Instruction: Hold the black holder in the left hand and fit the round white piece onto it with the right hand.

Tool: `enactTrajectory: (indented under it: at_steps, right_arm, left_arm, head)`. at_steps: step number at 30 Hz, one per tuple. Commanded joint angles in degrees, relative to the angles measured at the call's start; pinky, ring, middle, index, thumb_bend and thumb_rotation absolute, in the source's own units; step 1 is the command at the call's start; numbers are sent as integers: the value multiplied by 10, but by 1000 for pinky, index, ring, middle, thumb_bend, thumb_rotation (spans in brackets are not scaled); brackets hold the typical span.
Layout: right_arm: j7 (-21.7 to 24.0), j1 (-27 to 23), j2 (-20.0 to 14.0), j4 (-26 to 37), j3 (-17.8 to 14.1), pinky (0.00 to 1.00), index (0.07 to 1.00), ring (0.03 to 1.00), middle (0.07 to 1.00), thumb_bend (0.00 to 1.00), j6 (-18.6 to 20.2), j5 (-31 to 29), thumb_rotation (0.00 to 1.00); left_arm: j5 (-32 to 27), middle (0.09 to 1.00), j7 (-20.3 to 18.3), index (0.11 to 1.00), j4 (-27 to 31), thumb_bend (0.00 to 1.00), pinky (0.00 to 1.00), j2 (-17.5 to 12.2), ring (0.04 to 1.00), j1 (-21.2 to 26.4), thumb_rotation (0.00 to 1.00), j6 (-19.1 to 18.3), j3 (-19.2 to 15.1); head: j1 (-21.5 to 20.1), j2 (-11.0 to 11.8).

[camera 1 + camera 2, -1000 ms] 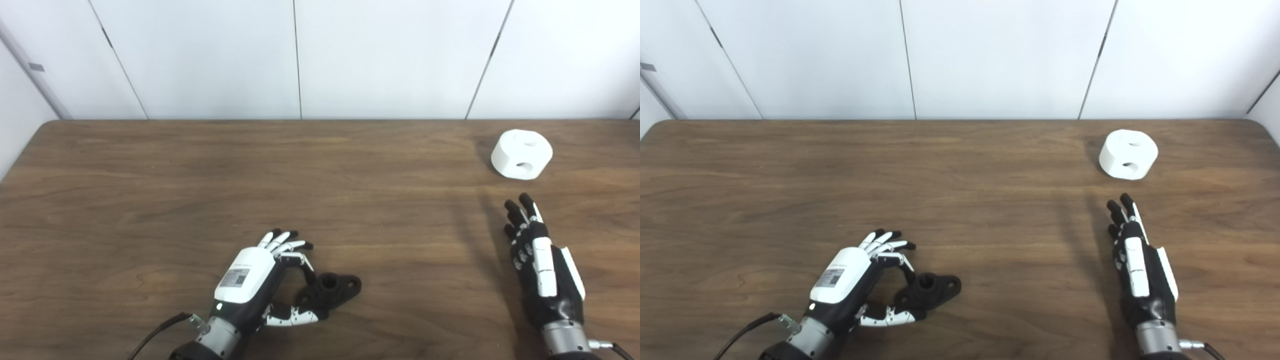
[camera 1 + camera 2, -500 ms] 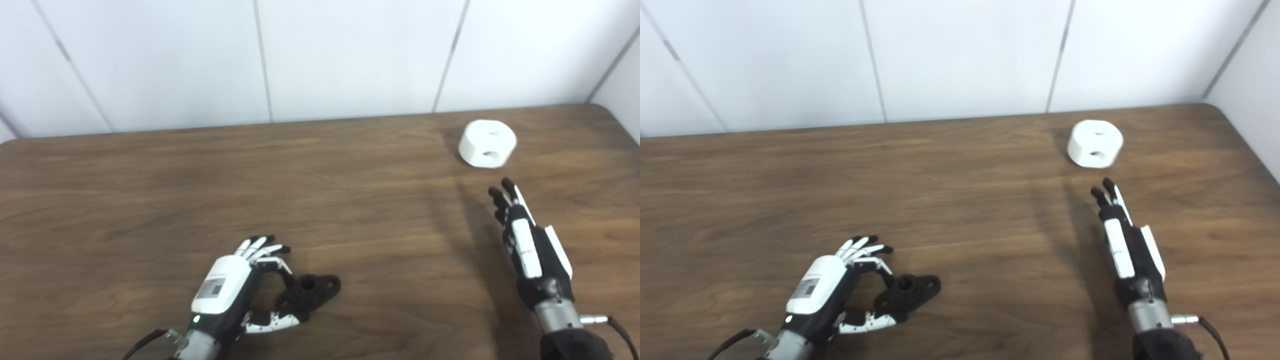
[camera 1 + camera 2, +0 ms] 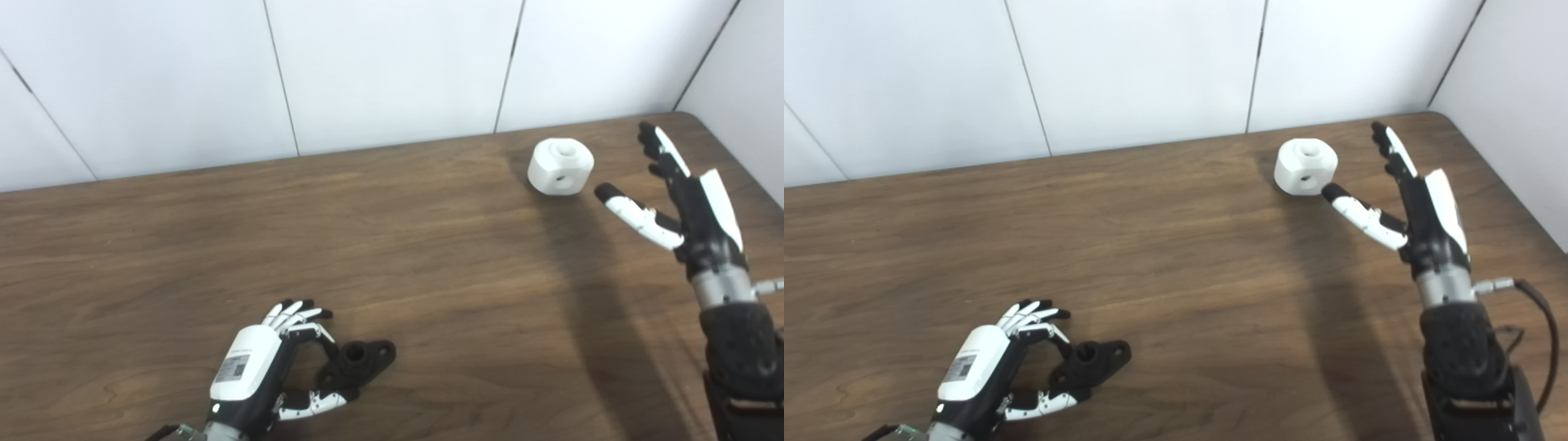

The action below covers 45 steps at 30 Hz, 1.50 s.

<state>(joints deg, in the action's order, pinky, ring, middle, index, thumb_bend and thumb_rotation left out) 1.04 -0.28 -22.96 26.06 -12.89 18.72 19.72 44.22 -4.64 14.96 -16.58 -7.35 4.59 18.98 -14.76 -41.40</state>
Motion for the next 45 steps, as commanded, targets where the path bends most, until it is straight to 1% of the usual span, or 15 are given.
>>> enactTrajectory:
  at_steps: [1, 4, 6, 8, 10, 11, 15, 17, 19, 22, 25, 30, 34, 38, 45]
  right_arm:
    - [8, -35, -35, 2, -2, 891, 935, 926, 941, 655, 10, 23, 553]
    - [23, -66, -61, -19, 10, 895, 926, 927, 940, 718, 34, 54, 512]
    - [31, -81, -72, -28, 19, 902, 922, 934, 941, 729, 47, 69, 481]
    - [46, -103, -88, -41, 29, 914, 914, 964, 950, 750, 62, 81, 408]
    - [70, -133, -112, -65, 46, 901, 910, 979, 957, 768, 75, 96, 389]
    - [77, -141, -118, -72, 50, 897, 905, 984, 956, 778, 78, 101, 383]
    - [117, -193, -149, -124, 79, 894, 893, 998, 958, 806, 80, 118, 353]
    - [130, -213, -161, -147, 96, 905, 883, 1000, 962, 824, 79, 122, 325]
    - [142, -233, -173, -172, 115, 908, 877, 1000, 963, 836, 75, 128, 318]
    - [166, -264, -188, -209, 146, 894, 869, 1000, 962, 881, 72, 136, 298]
    - [190, -288, -194, -234, 171, 893, 872, 1000, 963, 903, 78, 145, 272]
    - [199, -328, -192, -289, 204, 893, 858, 1000, 956, 921, 72, 161, 231]
    - [208, -350, -188, -315, 220, 898, 853, 1000, 946, 922, 75, 168, 218]
    - [216, -374, -182, -343, 235, 897, 852, 1000, 936, 927, 77, 174, 201]
    - [215, -396, -173, -380, 249, 899, 857, 1000, 933, 906, 76, 178, 206]
  left_arm:
    - [14, 806, -18, 486, -10, 519, 951, -16, 910, -9, 44, -8, -1]
    - [16, 810, -28, 486, -5, 519, 959, -19, 916, -10, 45, -16, -2]
    - [16, 809, -28, 486, -4, 519, 960, -21, 915, -10, 45, -14, -3]
    - [15, 804, -26, 486, -5, 519, 951, -23, 910, -11, 45, -11, -4]
    - [14, 802, -28, 486, -3, 519, 948, -24, 908, -11, 44, -12, -5]
    - [13, 802, -29, 486, -3, 519, 947, -25, 907, -11, 44, -12, -5]
    - [13, 795, -21, 486, -7, 519, 926, -26, 899, -9, 44, -7, -6]
    - [14, 794, -22, 486, -7, 519, 934, -25, 898, -9, 44, -9, -7]
    - [14, 794, -23, 486, -8, 519, 935, -25, 898, -8, 44, -9, -8]
    - [15, 791, -24, 486, -9, 519, 935, -24, 895, -8, 44, -10, -8]
    - [17, 791, -26, 486, -7, 519, 933, -23, 894, -8, 44, -13, -7]
    - [19, 792, -30, 486, -5, 519, 936, -24, 895, -8, 44, -15, -7]
    - [17, 791, -25, 486, -7, 519, 932, -25, 893, -9, 44, -9, -6]
    - [18, 791, -27, 486, -7, 519, 922, -24, 892, -10, 44, -11, -5]
    - [20, 790, -28, 486, -7, 519, 928, -21, 892, -10, 44, -15, -4]
  head:
    - [-1, 0]
    - [-6, 1]
    - [-10, 2]
    - [-15, 2]
    - [-19, 3]
    - [-19, 3]
    - [-24, 5]
    - [-27, 7]
    - [-28, 9]
    - [-26, 11]
    - [-26, 11]
    - [-26, 11]
    - [-27, 13]
    - [-25, 13]
    - [-17, 13]
